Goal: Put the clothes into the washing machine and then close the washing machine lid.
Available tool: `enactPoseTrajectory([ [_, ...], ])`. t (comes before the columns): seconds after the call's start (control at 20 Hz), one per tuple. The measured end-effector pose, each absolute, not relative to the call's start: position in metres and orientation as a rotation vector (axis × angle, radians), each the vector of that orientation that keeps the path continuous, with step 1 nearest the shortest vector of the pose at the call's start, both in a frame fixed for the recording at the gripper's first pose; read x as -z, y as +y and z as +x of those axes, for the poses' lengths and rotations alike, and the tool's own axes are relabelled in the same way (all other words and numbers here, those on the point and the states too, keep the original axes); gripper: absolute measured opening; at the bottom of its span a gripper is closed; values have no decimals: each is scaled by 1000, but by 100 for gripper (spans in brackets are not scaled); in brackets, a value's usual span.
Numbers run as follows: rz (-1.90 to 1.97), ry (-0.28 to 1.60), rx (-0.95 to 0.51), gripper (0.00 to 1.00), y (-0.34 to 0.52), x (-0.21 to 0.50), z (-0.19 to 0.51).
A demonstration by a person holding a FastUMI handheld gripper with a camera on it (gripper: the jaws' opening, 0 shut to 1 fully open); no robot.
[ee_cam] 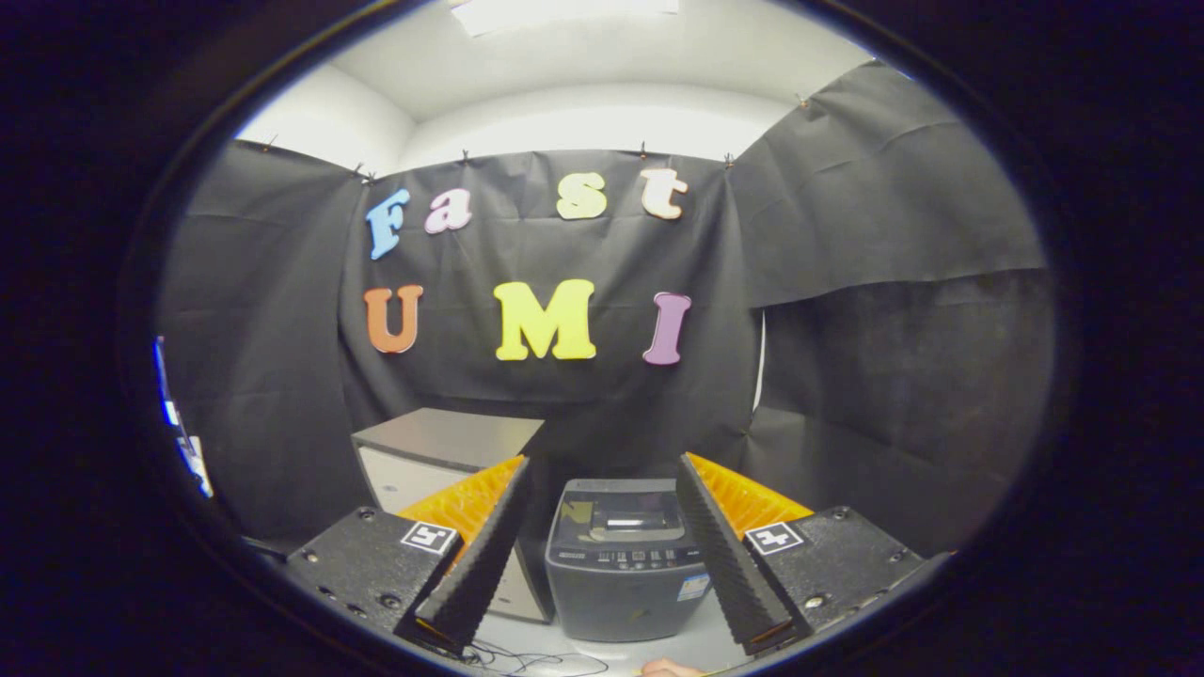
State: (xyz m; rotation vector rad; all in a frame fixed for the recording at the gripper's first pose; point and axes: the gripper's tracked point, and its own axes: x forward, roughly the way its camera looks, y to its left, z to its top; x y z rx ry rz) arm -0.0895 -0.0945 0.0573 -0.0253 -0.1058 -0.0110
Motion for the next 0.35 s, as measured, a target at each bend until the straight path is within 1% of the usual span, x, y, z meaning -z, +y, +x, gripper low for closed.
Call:
enactPoseTrajectory([
  [0.15, -64, -80, -33, 97, -109, -37, -128],
  [0.35, -53, -68, -39, 97, -131, -17, -162],
])
